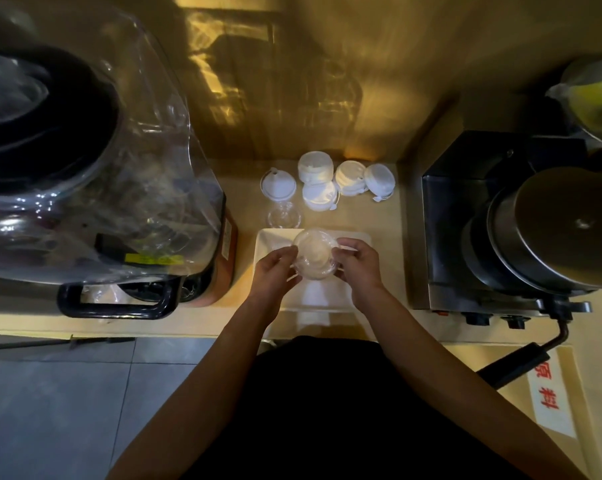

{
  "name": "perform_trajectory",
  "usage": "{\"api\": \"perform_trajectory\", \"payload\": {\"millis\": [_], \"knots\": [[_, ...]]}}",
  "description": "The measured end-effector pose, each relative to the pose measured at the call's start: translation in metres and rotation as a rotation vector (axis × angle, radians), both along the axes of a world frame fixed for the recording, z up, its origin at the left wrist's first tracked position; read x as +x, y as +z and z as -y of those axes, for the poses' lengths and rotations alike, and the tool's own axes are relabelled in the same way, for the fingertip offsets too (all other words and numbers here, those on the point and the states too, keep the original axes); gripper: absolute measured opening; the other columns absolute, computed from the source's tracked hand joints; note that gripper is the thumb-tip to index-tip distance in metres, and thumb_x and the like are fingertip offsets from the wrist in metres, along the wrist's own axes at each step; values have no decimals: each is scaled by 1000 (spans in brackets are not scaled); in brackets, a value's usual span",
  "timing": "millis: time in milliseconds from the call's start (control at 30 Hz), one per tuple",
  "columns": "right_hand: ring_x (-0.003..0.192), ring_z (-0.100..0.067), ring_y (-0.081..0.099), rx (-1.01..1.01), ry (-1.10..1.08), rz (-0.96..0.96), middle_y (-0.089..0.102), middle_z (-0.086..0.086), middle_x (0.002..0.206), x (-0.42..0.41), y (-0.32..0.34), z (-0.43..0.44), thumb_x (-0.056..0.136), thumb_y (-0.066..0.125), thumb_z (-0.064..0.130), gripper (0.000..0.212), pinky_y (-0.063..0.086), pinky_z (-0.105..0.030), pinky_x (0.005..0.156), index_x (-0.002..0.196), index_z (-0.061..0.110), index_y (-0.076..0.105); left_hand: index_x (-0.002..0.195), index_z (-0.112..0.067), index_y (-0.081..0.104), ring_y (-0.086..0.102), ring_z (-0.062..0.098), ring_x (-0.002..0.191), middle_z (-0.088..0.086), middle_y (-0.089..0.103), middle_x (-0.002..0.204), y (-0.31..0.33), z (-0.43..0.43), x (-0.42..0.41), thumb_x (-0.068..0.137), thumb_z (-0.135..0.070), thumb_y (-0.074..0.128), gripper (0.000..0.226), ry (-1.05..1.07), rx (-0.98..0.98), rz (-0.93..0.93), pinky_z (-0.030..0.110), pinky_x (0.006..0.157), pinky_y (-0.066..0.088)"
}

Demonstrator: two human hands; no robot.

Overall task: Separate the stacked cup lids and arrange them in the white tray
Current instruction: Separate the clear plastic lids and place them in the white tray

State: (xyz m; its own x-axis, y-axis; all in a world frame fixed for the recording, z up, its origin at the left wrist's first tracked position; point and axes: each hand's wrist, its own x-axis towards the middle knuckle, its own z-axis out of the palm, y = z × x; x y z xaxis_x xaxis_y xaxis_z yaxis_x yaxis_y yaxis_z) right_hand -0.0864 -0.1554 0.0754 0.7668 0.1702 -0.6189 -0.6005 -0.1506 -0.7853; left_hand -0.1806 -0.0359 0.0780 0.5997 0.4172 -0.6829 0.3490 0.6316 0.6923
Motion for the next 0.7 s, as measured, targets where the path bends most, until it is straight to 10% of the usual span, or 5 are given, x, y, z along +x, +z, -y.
{"api": "perform_trajectory", "payload": {"millis": [700], "knots": [[81, -22, 63, -171, 205, -24, 65, -6, 90, -6, -33, -13, 83, 63, 8, 16, 55, -37, 75, 94, 20, 66, 112, -10, 66, 58, 19, 77, 13, 64, 94, -46, 3, -13, 88, -18, 65, 25, 175, 114, -295, 38, 88, 53]]}}
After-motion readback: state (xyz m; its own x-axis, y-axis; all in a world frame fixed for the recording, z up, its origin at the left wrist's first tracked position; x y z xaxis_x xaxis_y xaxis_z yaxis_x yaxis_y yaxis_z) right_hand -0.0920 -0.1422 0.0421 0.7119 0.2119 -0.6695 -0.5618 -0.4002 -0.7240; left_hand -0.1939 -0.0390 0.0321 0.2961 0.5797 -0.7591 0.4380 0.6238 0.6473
